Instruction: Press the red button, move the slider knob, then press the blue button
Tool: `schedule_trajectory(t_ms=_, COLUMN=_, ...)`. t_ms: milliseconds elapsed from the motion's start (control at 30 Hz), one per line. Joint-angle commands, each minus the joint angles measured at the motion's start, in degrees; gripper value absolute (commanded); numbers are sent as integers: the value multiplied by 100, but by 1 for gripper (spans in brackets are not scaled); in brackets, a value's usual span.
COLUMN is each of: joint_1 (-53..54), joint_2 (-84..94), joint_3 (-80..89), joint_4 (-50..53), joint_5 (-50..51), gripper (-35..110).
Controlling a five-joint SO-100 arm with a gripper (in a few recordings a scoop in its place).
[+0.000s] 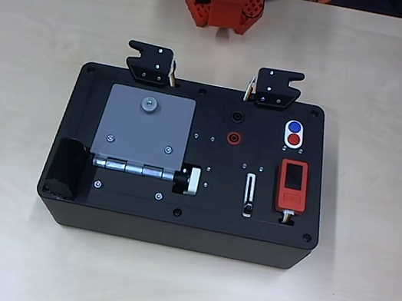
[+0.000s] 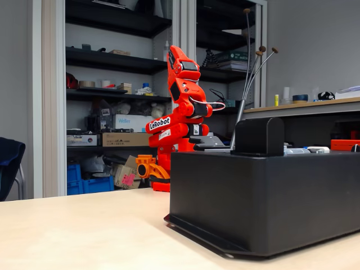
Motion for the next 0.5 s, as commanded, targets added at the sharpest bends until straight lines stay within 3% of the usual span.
schedule_trajectory(t_ms=0, joint_1=-26, joint_2=-26, joint_3=18, joint_4=-44, joint_5=316, gripper=0)
schedule_trajectory(t_ms=467, joint_1=-26, joint_2=-26, joint_3=18, joint_4=-35, joint_5=668, gripper=0)
